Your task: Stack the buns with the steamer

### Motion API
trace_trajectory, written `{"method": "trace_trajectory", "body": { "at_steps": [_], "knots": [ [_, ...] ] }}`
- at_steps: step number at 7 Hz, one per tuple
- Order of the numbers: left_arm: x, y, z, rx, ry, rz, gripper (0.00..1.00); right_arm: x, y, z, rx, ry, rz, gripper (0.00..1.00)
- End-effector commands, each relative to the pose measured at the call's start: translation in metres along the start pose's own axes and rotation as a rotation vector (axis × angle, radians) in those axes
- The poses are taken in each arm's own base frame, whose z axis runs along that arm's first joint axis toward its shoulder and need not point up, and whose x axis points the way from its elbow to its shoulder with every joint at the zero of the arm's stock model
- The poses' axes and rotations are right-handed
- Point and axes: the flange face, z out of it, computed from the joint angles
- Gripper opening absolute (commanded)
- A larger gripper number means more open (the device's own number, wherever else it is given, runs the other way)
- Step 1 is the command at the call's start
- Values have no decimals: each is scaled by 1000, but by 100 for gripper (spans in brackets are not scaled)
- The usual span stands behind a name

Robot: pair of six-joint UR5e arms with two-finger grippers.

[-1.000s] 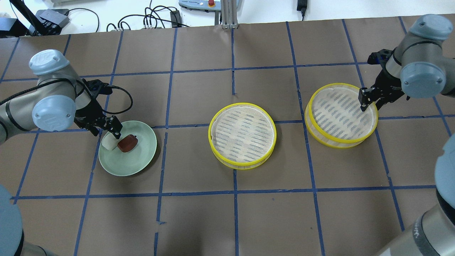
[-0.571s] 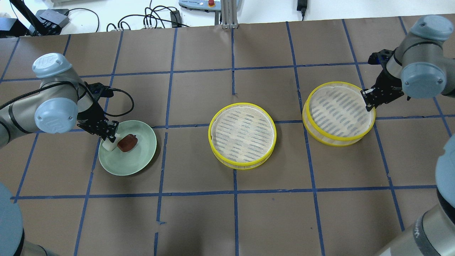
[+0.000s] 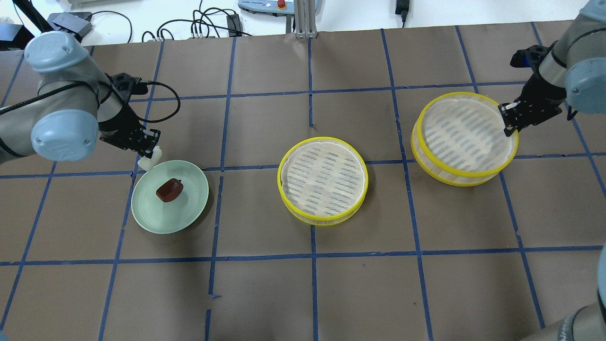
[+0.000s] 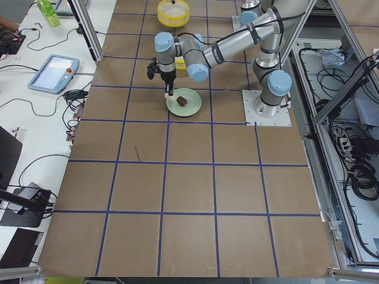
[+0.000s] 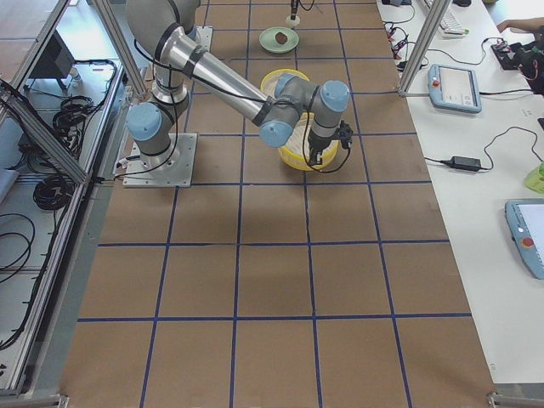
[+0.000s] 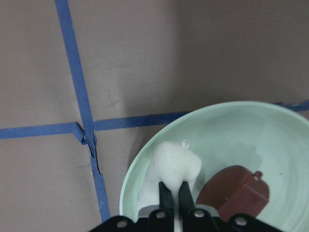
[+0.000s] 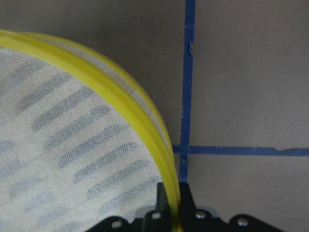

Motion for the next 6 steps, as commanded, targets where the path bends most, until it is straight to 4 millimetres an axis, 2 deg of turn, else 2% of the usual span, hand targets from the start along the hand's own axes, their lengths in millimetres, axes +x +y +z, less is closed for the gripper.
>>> {"method": "trace_trajectory", "body": {
  "at_steps": [1,2,3,4,5,6],
  "knots": [
    [109,-3,-41,50,104,-115,2,-14,21,-59,-11,-3,-6,8],
    [170,-8,-39,124,171,-123,3,-18,24,-60,-11,-4,-3,8],
    [227,-6,-21,137,195,-164,4,-28,23,-57,-15,-6,-16,8],
    [291,4,2,126,242,-217,14,-30,23,-55,-17,-8,-18,8],
    [329,10,15,155,273,-276,49,-35,24,-52,-21,-12,-22,8],
    [333,12,17,151,273,-303,84,-62,20,-50,-18,-8,-40,8]
  ]
}}
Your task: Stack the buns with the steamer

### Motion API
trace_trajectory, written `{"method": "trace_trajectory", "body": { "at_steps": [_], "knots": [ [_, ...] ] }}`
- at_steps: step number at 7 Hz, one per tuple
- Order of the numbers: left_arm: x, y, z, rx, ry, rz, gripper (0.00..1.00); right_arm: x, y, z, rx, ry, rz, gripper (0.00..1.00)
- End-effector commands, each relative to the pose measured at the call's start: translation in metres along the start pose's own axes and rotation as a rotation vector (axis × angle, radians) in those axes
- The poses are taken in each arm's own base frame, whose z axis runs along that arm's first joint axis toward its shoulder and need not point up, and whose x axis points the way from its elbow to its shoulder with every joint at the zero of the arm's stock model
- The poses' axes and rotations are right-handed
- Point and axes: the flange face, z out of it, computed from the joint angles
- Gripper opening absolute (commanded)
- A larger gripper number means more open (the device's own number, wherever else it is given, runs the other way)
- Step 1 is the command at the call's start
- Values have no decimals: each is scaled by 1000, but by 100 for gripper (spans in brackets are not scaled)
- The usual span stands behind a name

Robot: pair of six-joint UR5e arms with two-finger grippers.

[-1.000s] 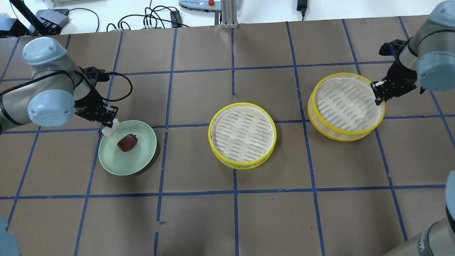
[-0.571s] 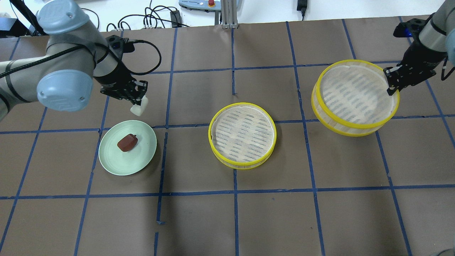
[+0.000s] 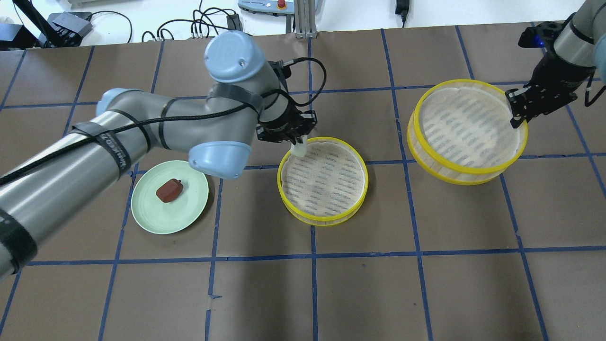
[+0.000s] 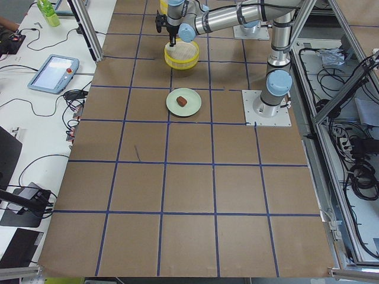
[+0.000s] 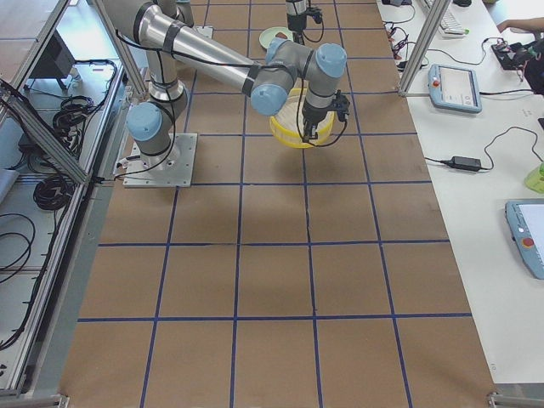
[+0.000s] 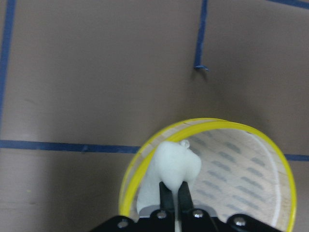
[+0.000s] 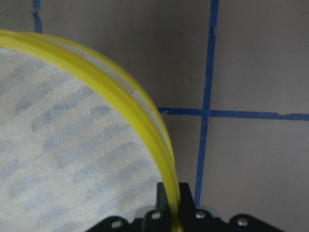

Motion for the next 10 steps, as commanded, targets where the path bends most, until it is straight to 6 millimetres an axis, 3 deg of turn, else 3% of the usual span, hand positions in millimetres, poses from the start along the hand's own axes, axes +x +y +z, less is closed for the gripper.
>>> {"method": "trace_trajectory", "body": {
  "at_steps": [1,3,4,5,6,7,8,9,10],
  "knots": [
    [19,14,13,7,16,-46,97,-41,-5,6,-6,8,-25,8],
    [18,12,0,27,24,-15,100,-75,-3,24,-12,6,-3,7],
    [-8,-6,-8,58,-32,144,100,-107,-4,26,-4,15,17,7],
    [-73,-50,-25,86,-96,191,100,-147,-5,30,7,23,44,7],
    [-135,-75,-47,43,-135,218,100,-186,-2,35,18,30,46,7],
    [-188,-82,-74,-11,-165,277,100,-226,1,43,38,33,54,7],
    [-244,-84,-79,-77,-213,272,100,-254,0,59,34,37,14,7],
    [-290,-83,-72,-132,-259,316,100,-273,3,77,27,40,-16,7],
    [-318,-72,-56,-183,-247,312,100,-284,9,84,16,43,-34,7]
  ]
}}
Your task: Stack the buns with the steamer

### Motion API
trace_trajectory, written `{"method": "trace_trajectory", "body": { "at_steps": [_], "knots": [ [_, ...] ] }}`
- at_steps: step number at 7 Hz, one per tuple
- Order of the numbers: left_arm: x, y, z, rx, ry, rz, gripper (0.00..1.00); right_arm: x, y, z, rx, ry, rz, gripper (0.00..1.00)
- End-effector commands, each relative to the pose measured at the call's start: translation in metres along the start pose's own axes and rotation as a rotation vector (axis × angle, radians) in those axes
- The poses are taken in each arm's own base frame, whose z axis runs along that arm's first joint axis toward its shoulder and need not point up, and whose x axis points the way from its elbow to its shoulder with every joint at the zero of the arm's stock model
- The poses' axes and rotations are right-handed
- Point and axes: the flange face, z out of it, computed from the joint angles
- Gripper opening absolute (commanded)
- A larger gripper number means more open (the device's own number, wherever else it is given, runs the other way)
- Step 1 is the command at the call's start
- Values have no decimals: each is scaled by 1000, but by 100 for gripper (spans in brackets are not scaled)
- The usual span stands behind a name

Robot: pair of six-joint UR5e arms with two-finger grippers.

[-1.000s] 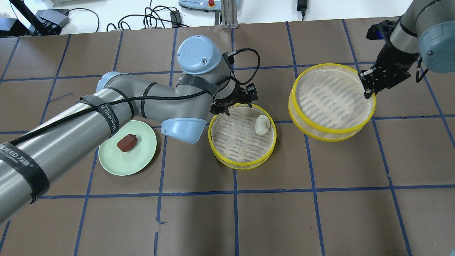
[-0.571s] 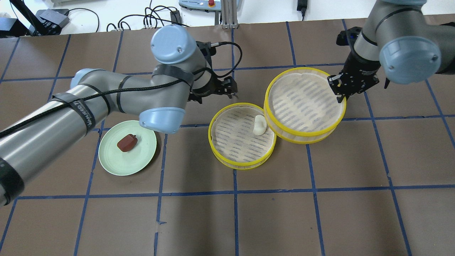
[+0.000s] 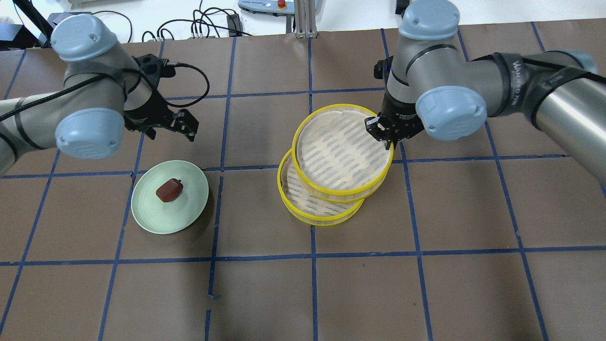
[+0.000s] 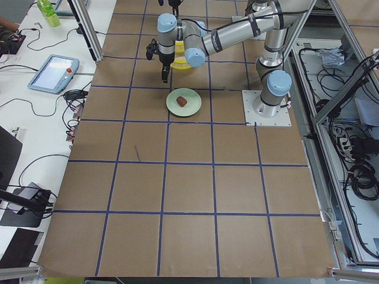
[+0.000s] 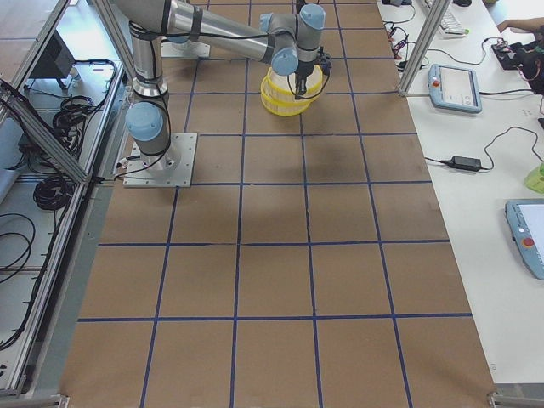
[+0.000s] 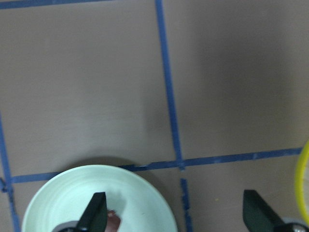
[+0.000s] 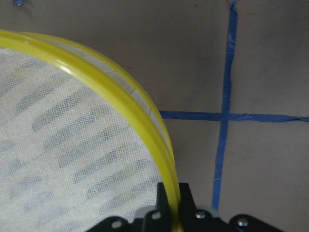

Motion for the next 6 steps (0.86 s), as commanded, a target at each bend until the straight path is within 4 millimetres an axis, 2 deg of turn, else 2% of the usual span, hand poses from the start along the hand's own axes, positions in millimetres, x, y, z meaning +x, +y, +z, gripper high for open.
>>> {"method": "trace_trajectory", "body": {
  "at_steps": [1,3,4,5,6],
  "knots": [
    [-32,30,46,-113,24,11,100,-26,9,14,-14,6,-40,7],
    [-30,31,82,-179,58,8,100,-28,9,21,-26,-5,-42,7],
    [-31,32,93,-200,67,3,96,-28,9,22,-29,-5,-43,7],
    [-27,39,103,-227,71,-2,83,-28,9,23,-29,-6,-43,7],
    [-24,49,114,-254,84,-4,59,-28,10,27,-35,-4,-43,7]
  ]
}}
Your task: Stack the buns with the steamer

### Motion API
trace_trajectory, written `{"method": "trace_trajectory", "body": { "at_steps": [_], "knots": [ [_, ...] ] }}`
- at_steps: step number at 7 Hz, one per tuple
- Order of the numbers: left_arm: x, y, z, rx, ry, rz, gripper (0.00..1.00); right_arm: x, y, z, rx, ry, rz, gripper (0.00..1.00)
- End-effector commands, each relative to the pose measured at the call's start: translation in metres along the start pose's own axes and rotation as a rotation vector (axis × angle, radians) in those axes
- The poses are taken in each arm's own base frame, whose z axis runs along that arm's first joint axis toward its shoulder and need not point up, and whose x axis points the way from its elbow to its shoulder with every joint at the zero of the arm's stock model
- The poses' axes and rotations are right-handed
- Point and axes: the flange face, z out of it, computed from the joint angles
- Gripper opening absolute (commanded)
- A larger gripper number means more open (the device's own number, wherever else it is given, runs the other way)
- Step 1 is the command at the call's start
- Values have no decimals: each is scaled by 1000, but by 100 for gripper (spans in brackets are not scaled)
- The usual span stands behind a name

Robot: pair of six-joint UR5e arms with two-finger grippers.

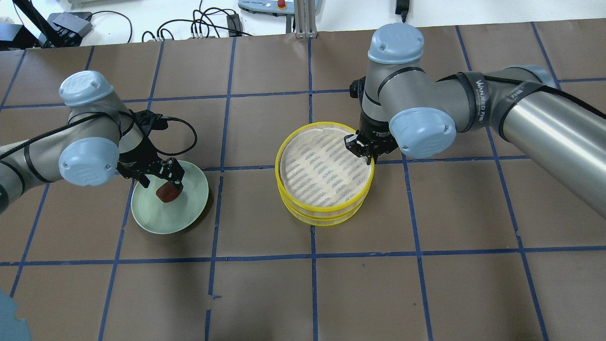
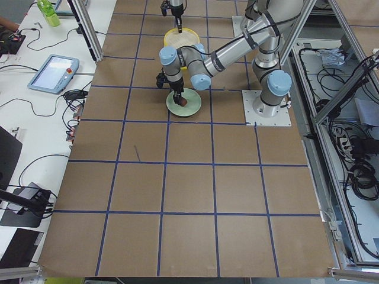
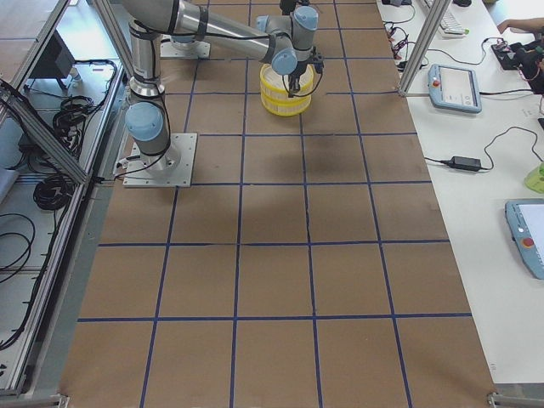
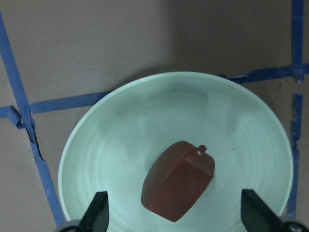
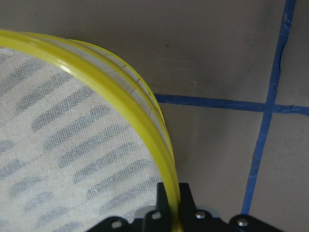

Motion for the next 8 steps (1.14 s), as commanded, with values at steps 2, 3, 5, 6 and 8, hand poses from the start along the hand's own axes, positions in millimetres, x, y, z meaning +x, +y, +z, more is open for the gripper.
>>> {"method": "trace_trajectory", "body": {
  "at_steps": [2,3,5,6,8],
  "knots": [
    [2,3,11,-13,7,-34,12,0,-1,6,7,-2,1,8],
    [10,-2,-2,16,-7,-66,3,0,-2,6,10,-4,1,8],
    [64,-7,-94,146,-62,22,2,-1,-1,7,8,-5,6,8],
    [94,4,-132,174,-61,8,2,-1,-1,10,-3,-4,7,25],
    [166,8,-187,216,78,-70,2,0,-1,2,9,6,6,100]
  ]
}}
